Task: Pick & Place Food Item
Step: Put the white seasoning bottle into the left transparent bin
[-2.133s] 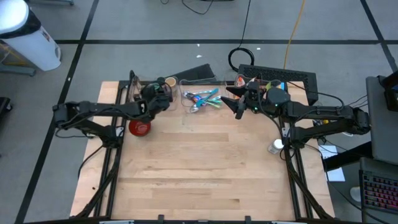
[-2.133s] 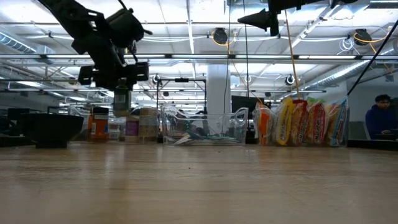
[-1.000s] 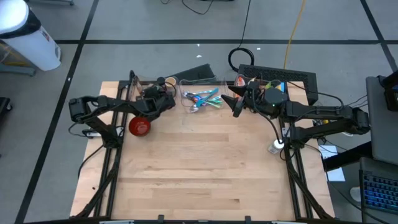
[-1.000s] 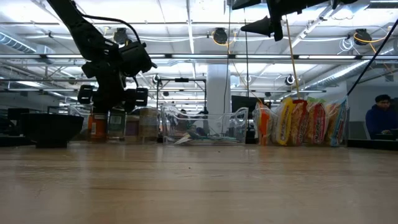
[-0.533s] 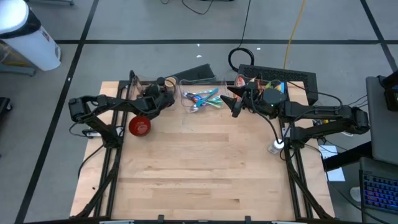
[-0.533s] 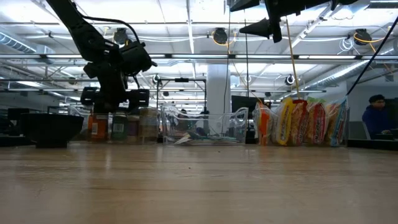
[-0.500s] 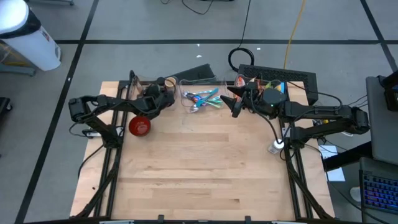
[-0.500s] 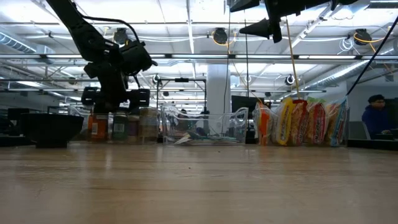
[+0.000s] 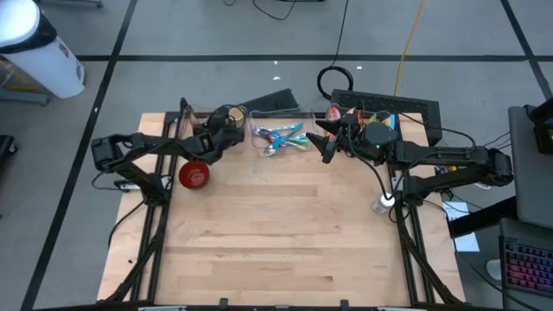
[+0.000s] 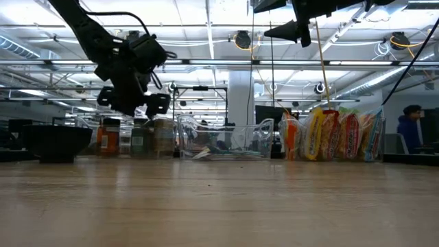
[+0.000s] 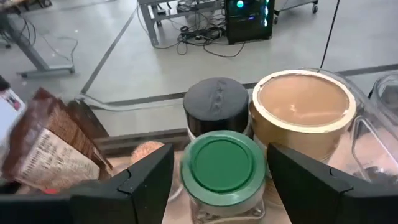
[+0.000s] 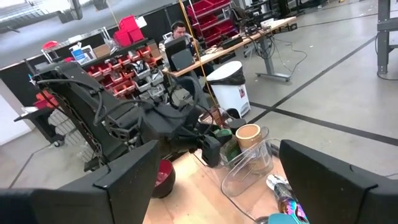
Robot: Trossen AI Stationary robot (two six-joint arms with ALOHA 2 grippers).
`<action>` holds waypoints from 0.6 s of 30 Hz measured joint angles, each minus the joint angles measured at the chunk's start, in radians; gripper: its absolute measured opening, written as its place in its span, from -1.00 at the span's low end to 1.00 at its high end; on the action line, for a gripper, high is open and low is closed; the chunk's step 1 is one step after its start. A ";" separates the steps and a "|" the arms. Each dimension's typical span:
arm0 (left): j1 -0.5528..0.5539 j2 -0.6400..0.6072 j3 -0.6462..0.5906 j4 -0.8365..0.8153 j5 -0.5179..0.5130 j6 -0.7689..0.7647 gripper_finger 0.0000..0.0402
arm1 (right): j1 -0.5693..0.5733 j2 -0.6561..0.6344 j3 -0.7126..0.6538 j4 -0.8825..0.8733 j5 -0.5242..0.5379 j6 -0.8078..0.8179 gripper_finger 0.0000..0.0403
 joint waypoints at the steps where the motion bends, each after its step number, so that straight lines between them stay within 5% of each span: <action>1: 0.000 -0.009 0.000 -0.006 0.000 0.016 0.33 | 0.000 0.000 0.000 0.000 0.000 0.000 0.59; 14: 0.007 -0.188 0.000 -0.002 -0.002 0.256 0.33 | 0.000 0.000 0.000 0.003 -0.008 -0.004 0.59; 18: 0.000 -0.283 0.000 0.001 0.070 0.349 0.33 | -0.006 -0.010 0.000 0.016 -0.120 -0.070 0.59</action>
